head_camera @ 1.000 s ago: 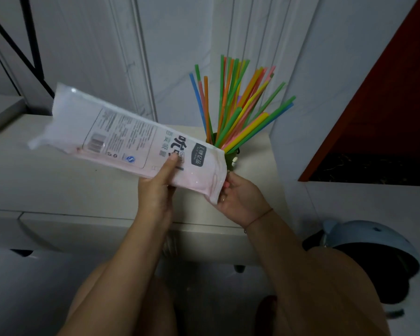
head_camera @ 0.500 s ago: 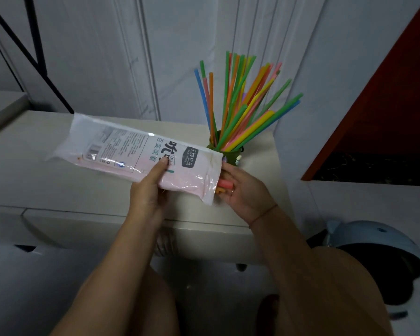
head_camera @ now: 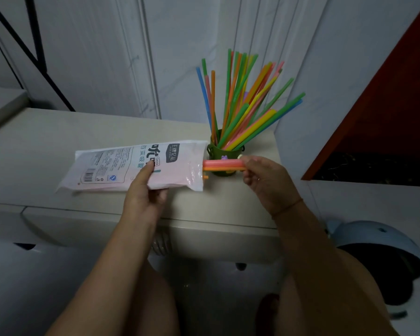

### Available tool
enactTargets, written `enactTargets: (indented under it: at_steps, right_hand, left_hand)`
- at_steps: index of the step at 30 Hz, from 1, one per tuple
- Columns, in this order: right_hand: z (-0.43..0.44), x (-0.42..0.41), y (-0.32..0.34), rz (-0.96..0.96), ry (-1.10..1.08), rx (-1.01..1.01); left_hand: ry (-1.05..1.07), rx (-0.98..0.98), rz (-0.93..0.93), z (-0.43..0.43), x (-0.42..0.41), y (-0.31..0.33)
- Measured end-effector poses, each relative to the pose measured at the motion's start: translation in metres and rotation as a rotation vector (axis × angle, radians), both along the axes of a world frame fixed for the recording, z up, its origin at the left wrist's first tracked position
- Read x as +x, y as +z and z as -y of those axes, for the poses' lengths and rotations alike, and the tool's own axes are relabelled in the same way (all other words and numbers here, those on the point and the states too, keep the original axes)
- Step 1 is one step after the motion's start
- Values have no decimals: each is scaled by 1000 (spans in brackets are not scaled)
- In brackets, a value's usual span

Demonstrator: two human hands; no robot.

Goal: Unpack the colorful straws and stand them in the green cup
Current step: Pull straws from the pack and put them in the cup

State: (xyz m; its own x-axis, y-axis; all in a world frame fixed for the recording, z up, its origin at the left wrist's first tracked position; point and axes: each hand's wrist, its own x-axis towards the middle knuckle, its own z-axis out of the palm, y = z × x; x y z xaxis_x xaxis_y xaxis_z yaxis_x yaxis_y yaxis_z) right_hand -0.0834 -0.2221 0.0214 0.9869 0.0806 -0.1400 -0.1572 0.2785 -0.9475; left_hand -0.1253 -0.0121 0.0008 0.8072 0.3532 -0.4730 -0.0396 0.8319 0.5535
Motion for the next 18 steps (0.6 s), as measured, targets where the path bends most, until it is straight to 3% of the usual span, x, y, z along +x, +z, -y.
enactTargets:
  at_steps: [4,13,18]
  right_hand:
    - [-1,1,0,-22,21,45]
    - [9,3,1,2,18,-93]
    - [26,9,11,-10,-38,18]
  left_hand:
    - [-16,-43,9,5,0,0]
    - [-20,-30,27,1,-2,-1]
    - [9,-52,18,-8,-2,-3]
